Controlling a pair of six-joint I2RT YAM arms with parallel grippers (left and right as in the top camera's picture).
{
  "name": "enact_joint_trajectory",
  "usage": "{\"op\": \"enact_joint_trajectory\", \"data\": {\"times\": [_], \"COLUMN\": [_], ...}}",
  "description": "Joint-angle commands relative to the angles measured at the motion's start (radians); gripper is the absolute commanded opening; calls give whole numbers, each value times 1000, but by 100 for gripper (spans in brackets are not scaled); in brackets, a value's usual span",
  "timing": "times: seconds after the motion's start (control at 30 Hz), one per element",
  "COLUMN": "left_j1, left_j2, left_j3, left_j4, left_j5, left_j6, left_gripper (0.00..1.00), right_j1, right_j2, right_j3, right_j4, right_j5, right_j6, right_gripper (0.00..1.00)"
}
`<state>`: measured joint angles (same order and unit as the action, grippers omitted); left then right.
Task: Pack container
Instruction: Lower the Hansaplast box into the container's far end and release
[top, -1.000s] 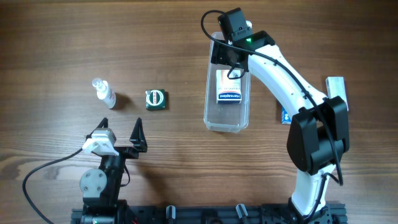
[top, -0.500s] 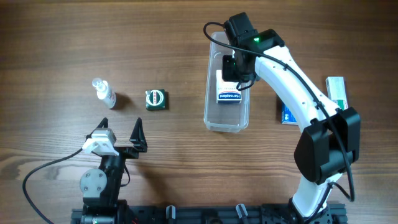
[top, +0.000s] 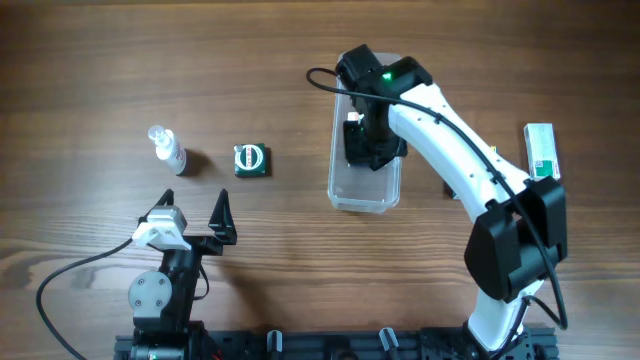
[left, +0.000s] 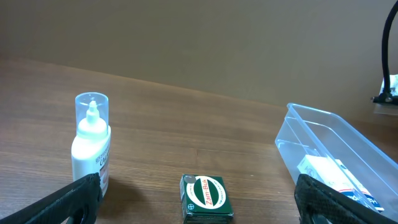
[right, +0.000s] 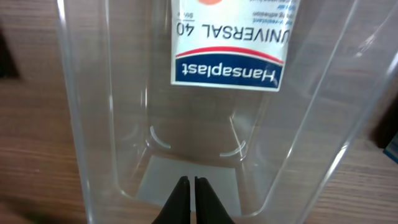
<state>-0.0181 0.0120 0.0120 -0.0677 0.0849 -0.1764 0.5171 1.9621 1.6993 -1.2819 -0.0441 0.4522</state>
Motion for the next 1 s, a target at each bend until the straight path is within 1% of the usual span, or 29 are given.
{"op": "enact_joint_trajectory", "data": {"times": [0.0, 0.1, 0.27, 0.47, 0.73, 0.97], "left_j1": [7, 7, 7, 7, 7, 7], "left_j2": [-9, -9, -9, -9, -9, -9], "left_j3": [-6, -6, -6, -6, -6, -6], "left_j4": [-1, -1, -1, -1, -1, -1], "left_j5": [16, 15, 16, 16, 16, 16], "left_j6": [13, 13, 13, 13, 12, 13], "left_gripper": [100, 100, 100, 100, 100, 100], "right_j1": [8, 6, 6, 6, 5, 5], "right_j2": [29, 48, 52, 58, 61, 67], "right_j3": [-10, -38, -126, -221, -223, -223], "right_j4": [-6, 5, 132, 229, 303, 306], "right_j5": [37, 89, 87, 81, 82, 90], "right_j6": [47, 82, 82, 81, 80, 98], "right_gripper": [5, 5, 4, 4, 4, 5]}}
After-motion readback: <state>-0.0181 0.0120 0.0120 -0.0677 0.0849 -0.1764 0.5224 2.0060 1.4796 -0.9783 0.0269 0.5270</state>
